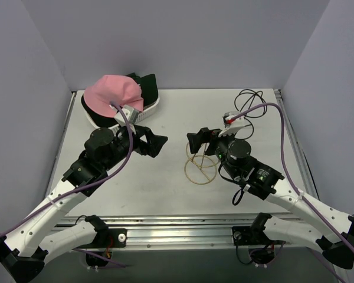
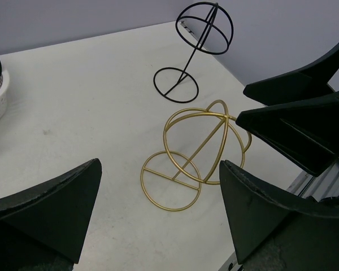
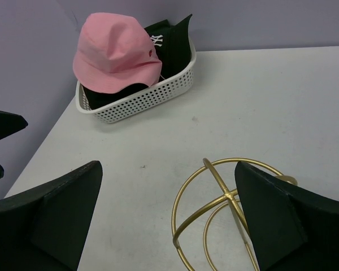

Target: Stack the hats

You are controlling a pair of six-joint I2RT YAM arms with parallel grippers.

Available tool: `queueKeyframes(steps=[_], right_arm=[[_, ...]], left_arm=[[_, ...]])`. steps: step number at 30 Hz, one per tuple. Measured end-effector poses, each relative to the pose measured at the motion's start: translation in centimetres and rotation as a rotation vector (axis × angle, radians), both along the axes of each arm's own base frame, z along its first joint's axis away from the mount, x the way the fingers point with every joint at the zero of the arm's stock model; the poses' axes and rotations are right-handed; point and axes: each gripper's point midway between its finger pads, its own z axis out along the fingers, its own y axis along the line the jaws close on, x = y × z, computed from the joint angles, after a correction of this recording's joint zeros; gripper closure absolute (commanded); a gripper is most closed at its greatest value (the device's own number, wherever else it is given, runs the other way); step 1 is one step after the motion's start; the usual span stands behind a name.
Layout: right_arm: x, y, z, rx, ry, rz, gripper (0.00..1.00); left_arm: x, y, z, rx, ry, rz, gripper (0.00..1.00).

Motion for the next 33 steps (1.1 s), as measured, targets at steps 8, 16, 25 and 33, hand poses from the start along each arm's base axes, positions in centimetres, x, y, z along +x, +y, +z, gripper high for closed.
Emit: queueKeyframes(steps=[8,16,25,33], right_arm=[[-0.3,-0.2,0.7,0.018,-0.021,0.006,0.0],[-1.4,-0.9,2.1,0.053,-0.084,0.04,0.0],[-2.2,-2.1,3.3,0.078,-0.133,0.036,0.0],[-1.8,-1.3,2.3,0.048,-0.115,0.053,0.0]], left_arm=[[2.4,0.7,0.5,0.029,0.037,0.12,0.06],[12.8,6.7,6.0,0.044,0.04,0.429,0.02],[24.1,16.4,-0.2,0.154,0.21,0.685,0.0],[28.9,19.5,-12.1,0.29,0.449,0.715,0.15]])
